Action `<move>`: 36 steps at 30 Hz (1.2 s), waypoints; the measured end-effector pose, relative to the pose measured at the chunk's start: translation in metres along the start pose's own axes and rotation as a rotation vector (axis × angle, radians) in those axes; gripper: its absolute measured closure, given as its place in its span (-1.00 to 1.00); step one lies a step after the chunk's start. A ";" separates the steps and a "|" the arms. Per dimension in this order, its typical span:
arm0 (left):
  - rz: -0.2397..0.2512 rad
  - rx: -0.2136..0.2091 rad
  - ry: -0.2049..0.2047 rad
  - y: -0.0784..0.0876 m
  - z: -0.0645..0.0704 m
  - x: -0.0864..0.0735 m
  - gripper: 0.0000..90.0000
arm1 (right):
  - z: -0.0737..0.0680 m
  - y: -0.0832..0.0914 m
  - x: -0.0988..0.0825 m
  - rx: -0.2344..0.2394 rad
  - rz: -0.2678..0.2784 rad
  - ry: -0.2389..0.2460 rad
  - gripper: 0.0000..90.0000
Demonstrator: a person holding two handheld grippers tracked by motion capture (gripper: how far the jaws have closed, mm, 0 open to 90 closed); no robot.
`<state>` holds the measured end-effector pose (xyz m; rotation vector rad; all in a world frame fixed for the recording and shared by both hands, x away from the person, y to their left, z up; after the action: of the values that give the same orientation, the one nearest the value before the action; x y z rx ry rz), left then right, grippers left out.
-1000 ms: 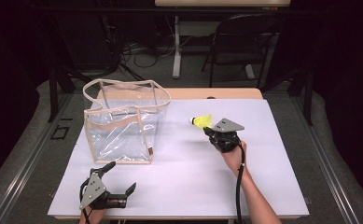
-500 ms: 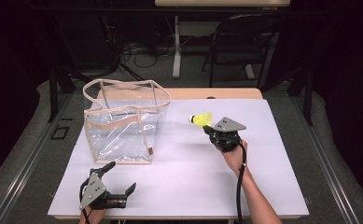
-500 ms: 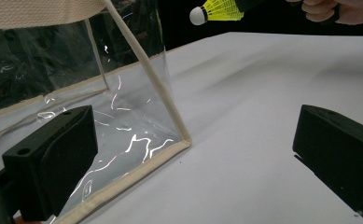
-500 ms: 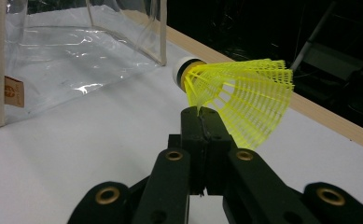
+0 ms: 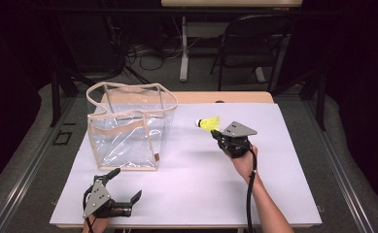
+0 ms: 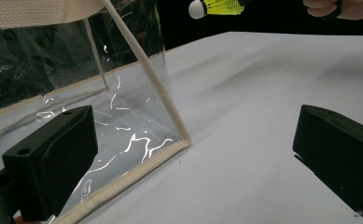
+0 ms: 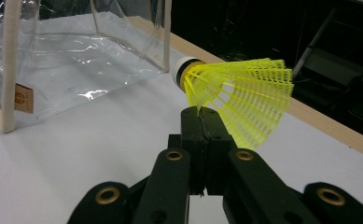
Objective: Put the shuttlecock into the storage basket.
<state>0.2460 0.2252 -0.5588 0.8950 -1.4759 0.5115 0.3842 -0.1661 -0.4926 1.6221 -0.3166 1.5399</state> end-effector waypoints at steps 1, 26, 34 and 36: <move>0.001 0.000 0.000 0.000 0.000 0.000 -1.00 | 0.000 0.001 0.001 0.001 0.003 0.005 1.00; 0.003 0.002 0.000 -0.001 0.000 0.000 -1.00 | -0.003 0.007 0.010 0.001 0.017 0.009 1.00; 0.001 0.000 -0.002 -0.002 -0.001 0.000 -1.00 | -0.002 0.008 0.014 -0.002 0.027 0.008 1.00; 0.001 -0.001 -0.002 -0.001 -0.001 0.000 -1.00 | -0.002 0.009 0.015 -0.003 0.027 0.013 1.00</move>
<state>0.2476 0.2249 -0.5589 0.8945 -1.4786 0.5112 0.3797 -0.1644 -0.4755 1.6113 -0.3347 1.5693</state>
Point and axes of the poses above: each handheld gripper's, and its own axes: y roughly backward along the jaws, x roughly out of its top, z roughly to its right, the point moved 1 cm from there along -y, roughly forward along the jaws, and after that the axes turned 4 degrees about x, right-handed, at the moved point
